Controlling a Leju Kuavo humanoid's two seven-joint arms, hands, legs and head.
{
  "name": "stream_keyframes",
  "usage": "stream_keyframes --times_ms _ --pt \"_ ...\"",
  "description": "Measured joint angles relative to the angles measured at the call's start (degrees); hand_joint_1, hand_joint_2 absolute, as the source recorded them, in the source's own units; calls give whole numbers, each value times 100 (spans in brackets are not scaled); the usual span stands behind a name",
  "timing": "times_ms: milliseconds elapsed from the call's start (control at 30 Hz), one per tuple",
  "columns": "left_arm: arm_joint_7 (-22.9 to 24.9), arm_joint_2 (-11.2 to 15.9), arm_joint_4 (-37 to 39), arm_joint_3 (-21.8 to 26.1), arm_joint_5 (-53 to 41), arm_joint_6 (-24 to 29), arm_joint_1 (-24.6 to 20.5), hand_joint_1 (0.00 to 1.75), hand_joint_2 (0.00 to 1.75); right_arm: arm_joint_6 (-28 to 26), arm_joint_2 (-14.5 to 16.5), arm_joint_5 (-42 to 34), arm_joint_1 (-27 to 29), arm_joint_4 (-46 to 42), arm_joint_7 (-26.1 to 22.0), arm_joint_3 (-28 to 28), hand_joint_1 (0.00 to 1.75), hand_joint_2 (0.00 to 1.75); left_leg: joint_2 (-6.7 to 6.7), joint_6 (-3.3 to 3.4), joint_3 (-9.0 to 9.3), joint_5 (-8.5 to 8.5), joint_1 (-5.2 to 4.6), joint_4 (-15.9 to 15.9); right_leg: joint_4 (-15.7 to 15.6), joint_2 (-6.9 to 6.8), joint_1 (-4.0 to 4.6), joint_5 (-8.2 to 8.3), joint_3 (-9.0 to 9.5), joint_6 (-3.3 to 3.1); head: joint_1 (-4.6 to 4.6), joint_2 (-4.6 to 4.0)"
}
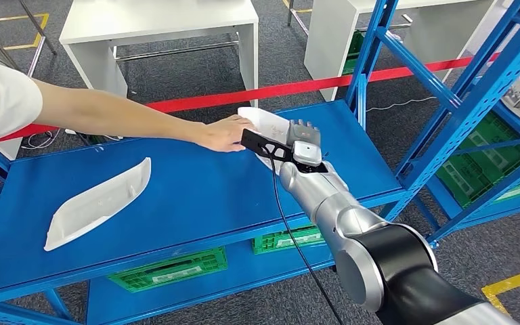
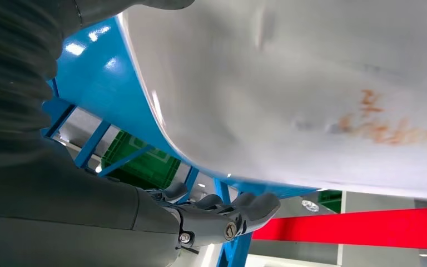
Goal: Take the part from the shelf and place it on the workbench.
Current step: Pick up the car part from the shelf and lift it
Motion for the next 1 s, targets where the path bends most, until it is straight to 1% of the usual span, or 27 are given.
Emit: stream_keyframes --times_ms 1000 --pt "0 0 0 0 1 0 1 0 0 1 0 47 24 0 -1 0 0 175 0 0 0 0 0 0 0 0 0 0 0 0 -1 0"
